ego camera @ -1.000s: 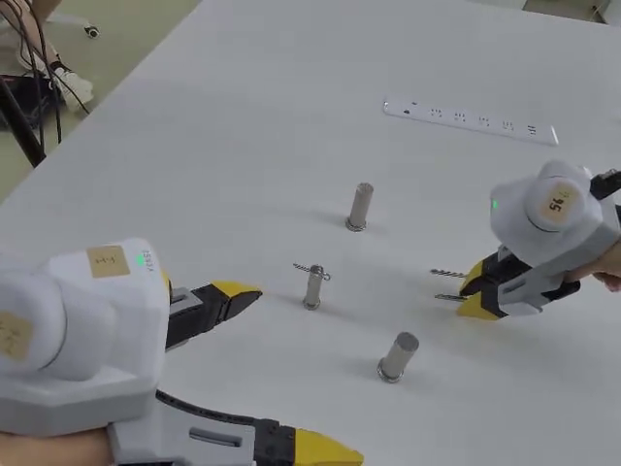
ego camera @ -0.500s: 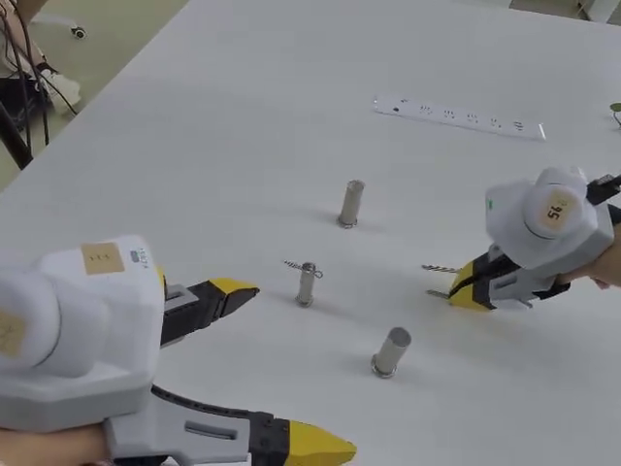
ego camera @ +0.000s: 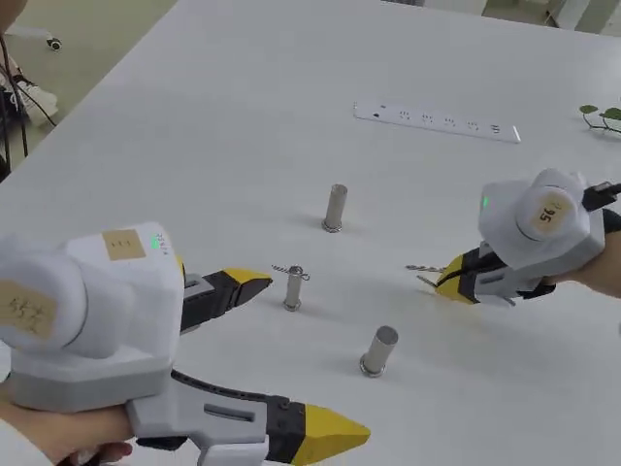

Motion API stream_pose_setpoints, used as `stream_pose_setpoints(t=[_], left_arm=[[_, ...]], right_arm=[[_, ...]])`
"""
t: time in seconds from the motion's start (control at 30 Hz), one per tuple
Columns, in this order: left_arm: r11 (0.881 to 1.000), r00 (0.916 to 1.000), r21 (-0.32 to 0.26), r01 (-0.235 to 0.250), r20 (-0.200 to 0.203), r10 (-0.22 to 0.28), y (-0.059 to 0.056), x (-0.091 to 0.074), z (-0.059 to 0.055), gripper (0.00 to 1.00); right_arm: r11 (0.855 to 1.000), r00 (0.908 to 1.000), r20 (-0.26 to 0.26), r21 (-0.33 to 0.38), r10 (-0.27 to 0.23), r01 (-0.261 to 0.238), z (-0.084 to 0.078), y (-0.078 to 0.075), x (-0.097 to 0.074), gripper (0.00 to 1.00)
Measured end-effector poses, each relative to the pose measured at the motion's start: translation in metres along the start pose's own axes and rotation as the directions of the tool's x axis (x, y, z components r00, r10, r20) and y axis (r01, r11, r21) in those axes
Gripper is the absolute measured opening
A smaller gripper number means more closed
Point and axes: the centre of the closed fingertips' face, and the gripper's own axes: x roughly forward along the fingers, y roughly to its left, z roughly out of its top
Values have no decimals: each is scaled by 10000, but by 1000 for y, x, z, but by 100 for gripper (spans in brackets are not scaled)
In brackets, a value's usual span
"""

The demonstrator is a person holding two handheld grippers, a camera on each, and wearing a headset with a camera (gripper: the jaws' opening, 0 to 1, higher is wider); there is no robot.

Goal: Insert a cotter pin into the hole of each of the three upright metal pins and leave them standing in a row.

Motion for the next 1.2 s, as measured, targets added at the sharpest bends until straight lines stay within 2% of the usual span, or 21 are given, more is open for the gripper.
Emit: stream_pose_setpoints(t=[0.1, 0.17, 0.27, 0.3, 0.43, 0.5, 0.63, 0.67, 0.7, 0.77, 0.87, 1.0, 1.1, 1.2], left_arm=[[9998, 9997, 114, 178, -149, -176, 0, 5, 2, 94], [9993, 9994, 233, 298, -173, -294, -1, 9, 5, 93], [9981, 9982, 288, 545, -277, -537, -3, 16, 11, 90], [9980, 9982, 324, 545, -270, -536, -2, 17, 12, 89], [9971, 9973, 335, 684, -289, -675, 1, 25, 20, 83], [9972, 9971, 179, 733, -236, -729, 3, 29, 25, 78], [9963, 9961, -277, 815, -327, -824, 5, 38, 27, 71], [9958, 9960, -395, 825, -317, -838, 5, 40, 28, 71], [9952, 9959, -504, 843, -282, -858, 6, 42, 30, 69], [9929, 9957, -785, 895, -175, -912, 5, 45, 33, 65], [9883, 9945, -1123, 1036, -15, -1044, 3, 49, 37, 59], [9799, 9911, -1489, 1326, 107, -1325, -2, 55, 40, 51], [9724, 9881, -1758, 1537, 287, -1510, -7, 58, 45, 46], [9629, 9858, -2113, 1678, 315, -1649, -8, 62, 45, 34]], right_arm=[[9997, 9987, 456, -3, -244, 245, 9, 4, -12, 0], [9974, 9937, 860, -10, -722, 726, 17, 3, -20, 0], [9925, 9848, 1232, 146, -1226, 1217, 23, 5, -35, 0], [9922, 9840, 1268, 160, -1251, 1240, 24, 6, -37, 0], [9844, 9654, 1950, 57, -1733, 1756, 39, 15, -57, 0], [9812, 9603, 2065, -59, -1874, 1928, 41, 14, -59, 0], [9768, 9523, 2302, -283, -2005, 2125, 49, 23, -67, 0], [9747, 9476, 2417, -268, -2089, 2217, 52, 26, -71, 0], [9704, 9441, 2488, -516, -2164, 2360, 55, 28, -73, 0], [9679, 9415, 2516, -550, -2244, 2454, 58, 33, -77, 0], [9630, 9328, 2750, -685, -2330, 2607, 63, 39, -79, 0], [9515, 9353, 2722, -1439, -2262, 2720, 71, 53, -81, 0], [9504, 9357, 2734, -1527, -2229, 2710, 73, 59, -81, 0], [9535, 9338, 2862, -1459, -2147, 2639, 77, 67, -81, 0]])
